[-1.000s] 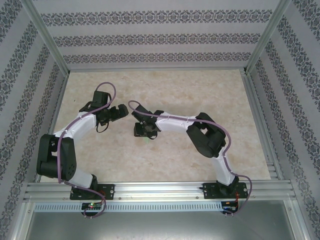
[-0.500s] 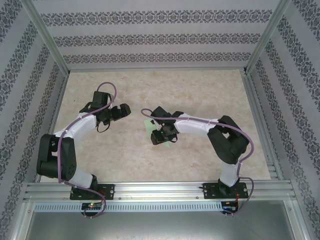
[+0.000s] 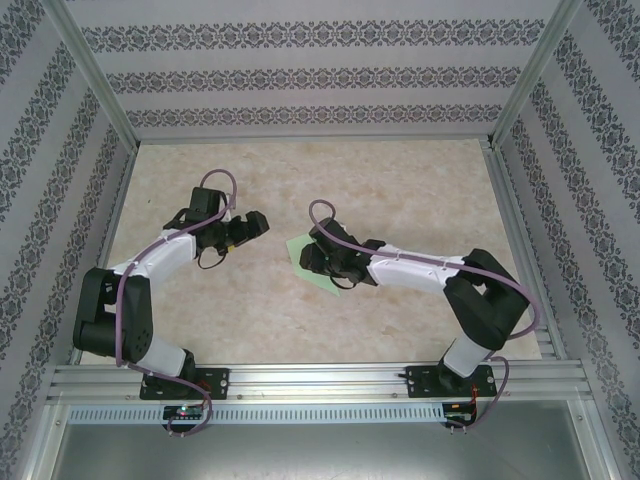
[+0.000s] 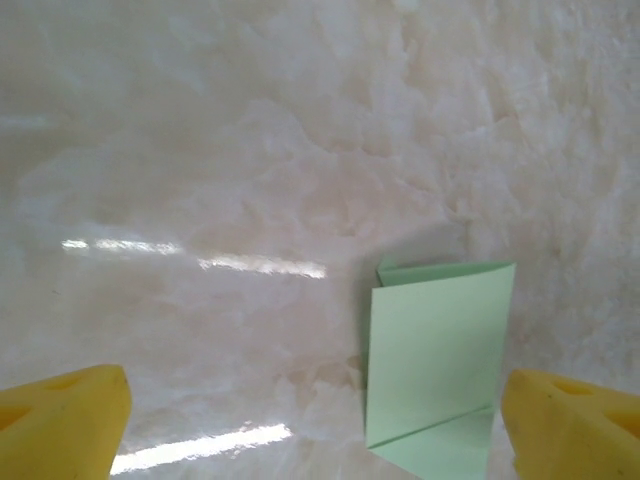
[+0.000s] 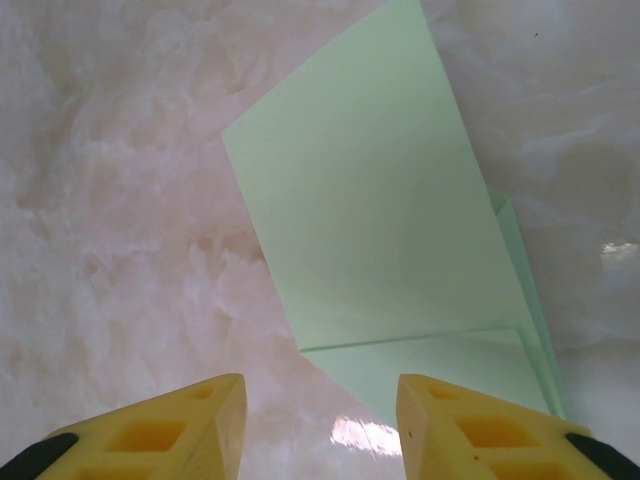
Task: Fold a paper plane with a square sheet of paper (pick it up from the middle)
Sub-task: Move the paper to the center of the table, then fold the wing for the fifth time at the center of the table.
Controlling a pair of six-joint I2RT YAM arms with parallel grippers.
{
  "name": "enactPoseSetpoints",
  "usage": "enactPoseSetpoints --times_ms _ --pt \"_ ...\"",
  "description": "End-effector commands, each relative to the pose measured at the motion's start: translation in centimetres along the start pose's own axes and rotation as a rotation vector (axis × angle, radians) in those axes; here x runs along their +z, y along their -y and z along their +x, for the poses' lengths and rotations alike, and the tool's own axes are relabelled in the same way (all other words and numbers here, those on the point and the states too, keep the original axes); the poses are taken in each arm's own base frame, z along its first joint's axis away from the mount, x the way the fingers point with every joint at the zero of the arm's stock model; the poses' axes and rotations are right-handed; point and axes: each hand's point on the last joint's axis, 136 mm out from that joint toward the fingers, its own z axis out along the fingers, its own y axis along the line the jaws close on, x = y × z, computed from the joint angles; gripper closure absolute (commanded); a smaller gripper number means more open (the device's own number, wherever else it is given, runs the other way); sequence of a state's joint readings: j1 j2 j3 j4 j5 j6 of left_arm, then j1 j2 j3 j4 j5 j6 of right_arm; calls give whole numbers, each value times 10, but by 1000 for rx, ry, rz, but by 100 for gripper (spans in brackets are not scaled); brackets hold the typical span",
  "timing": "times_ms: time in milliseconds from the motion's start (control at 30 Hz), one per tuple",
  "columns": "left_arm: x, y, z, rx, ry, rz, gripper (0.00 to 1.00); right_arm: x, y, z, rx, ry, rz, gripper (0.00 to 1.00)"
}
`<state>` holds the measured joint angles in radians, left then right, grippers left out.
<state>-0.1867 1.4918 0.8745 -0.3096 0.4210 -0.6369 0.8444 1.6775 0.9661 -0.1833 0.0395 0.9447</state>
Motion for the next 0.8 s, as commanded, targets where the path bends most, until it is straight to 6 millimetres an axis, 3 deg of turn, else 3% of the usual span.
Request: enactPoseSetpoints --times_ms 0,200,433,767 --pt "-5 22 3 -6 5 99 7 14 -7 -5 84 57 -70 57" --pt "1 30 13 -16 -41 134 7 31 12 3 119 55 -61 59" --pt "12 36 27 -14 -101 140 6 36 32 12 145 32 -26 60" --pt "33 44 65 -25 -231 157 6 40 48 21 275 1 -131 60"
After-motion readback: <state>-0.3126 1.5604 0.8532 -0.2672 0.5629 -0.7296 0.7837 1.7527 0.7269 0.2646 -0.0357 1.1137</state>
